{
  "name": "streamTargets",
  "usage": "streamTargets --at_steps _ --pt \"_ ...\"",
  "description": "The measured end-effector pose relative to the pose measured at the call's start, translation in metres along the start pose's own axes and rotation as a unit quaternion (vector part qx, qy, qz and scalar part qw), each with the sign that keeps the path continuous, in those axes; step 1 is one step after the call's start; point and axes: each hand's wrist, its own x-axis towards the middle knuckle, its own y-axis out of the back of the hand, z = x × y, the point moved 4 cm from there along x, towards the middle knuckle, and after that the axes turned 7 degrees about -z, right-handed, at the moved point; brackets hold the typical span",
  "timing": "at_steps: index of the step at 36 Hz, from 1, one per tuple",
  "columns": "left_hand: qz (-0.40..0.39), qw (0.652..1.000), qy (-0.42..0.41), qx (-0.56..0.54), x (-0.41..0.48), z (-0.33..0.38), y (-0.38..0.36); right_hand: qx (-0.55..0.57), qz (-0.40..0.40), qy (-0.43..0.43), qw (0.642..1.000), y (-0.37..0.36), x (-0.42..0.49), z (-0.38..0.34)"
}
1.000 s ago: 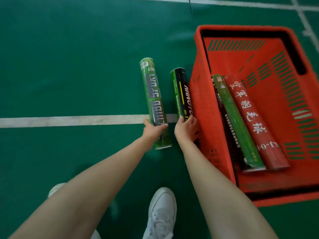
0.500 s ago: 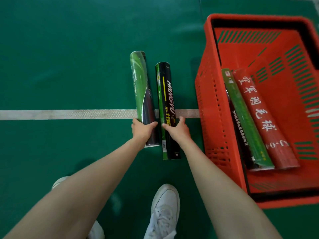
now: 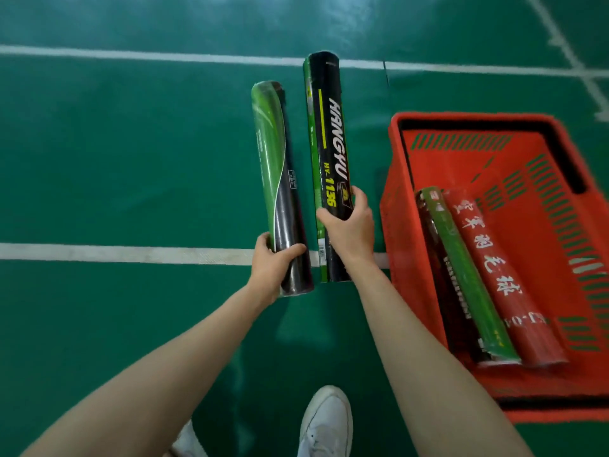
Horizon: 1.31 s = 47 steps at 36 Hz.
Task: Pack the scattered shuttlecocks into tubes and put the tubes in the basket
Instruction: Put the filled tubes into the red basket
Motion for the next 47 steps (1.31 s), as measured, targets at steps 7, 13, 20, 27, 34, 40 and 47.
streamTargets --at_steps 7,13,20,27,34,40,47 --pt "-0.024 0.998 -0.050 -0.023 -0.036 0.087 -0.026 -0.052 0.003 0.059 0.997 0.072 -0.007 -0.079" --pt "-0.079 0.996 -0.027 -0.028 -0.072 0.132 -0.069 -0.066 0.031 0.050 0.996 0.139 -0.016 -0.082" --pt "-0.169 0.986 0.003 -0.008 -0.111 0.127 -0.134 -0.086 0.086 0.009 0.993 0.217 -0.037 -0.048" --pt "-0.227 0.972 0.014 0.063 -0.141 0.109 -0.166 -0.064 0.078 -0.050 0.994 0.259 -0.052 -0.004" --pt "-0.272 0.955 0.080 0.091 -0.157 0.061 -0.190 -0.052 0.026 -0.133 0.989 0.287 -0.088 0.058" --pt "-0.304 0.938 0.136 0.093 -0.176 0.044 -0.214 -0.085 0.014 -0.153 0.984 0.291 -0.093 0.090" --pt "-0.277 0.947 0.140 0.085 -0.165 0.042 -0.221 -0.156 -0.013 -0.188 0.970 0.277 -0.062 0.107"
